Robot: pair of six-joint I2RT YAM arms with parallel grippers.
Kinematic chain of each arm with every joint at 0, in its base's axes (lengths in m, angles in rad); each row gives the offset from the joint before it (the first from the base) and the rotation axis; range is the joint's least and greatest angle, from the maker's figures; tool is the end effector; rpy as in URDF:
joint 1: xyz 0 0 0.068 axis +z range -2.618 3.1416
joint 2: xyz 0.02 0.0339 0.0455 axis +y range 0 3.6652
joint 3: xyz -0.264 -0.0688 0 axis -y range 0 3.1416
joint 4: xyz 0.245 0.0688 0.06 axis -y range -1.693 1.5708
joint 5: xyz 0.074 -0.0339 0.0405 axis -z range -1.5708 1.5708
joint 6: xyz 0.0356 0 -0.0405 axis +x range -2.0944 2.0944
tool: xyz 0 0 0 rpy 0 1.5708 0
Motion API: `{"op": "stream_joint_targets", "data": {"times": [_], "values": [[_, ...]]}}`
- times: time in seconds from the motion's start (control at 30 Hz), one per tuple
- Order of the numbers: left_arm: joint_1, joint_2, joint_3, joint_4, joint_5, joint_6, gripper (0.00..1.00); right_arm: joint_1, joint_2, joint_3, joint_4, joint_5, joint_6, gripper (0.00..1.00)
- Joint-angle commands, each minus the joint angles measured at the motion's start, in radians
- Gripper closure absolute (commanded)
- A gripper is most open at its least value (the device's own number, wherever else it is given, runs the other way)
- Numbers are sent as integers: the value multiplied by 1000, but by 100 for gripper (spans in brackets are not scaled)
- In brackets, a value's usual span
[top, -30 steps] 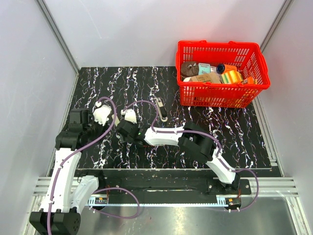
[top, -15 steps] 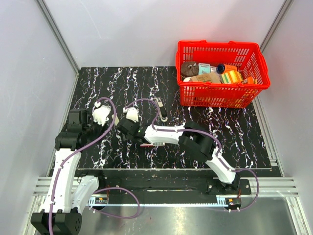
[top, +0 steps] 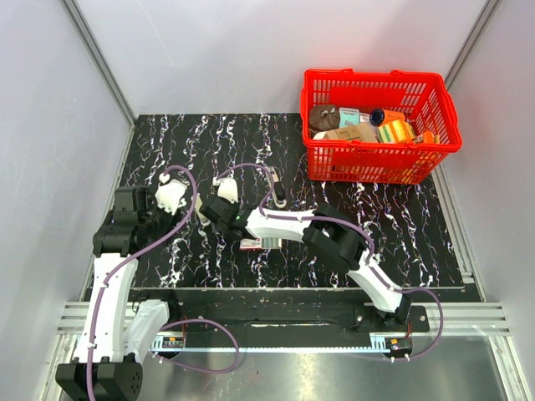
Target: Unload the staples from the stapler
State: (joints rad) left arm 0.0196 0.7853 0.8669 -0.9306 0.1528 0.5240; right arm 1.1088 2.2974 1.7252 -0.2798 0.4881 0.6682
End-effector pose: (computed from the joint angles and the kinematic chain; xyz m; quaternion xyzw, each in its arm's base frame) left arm 0.1448 -0.0026 0.2980 0.2589 0.8966 0.0257 0.3583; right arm 0.2393 0.4431 0.1492 -0.1156 0.9050 0.1222 0.3908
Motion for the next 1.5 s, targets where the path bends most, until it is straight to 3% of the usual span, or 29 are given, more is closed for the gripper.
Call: {"op": "stream_joint_targets", "data": {"times": [0.0,0.23,0.6,0.97,1.47], "values": [[13,-4,-2,32,17,16,38,-3,45,54,-10,4,13,44],[26,-1,-15,38,25,27,38,-3,54,65,-30,24,1,46],[40,3,-17,39,39,34,38,-3,45,37,-42,49,-16,57],[49,8,-5,36,48,39,38,31,68,79,-96,150,-88,58],[52,14,27,6,59,36,38,66,53,20,-104,145,-45,59]]}}
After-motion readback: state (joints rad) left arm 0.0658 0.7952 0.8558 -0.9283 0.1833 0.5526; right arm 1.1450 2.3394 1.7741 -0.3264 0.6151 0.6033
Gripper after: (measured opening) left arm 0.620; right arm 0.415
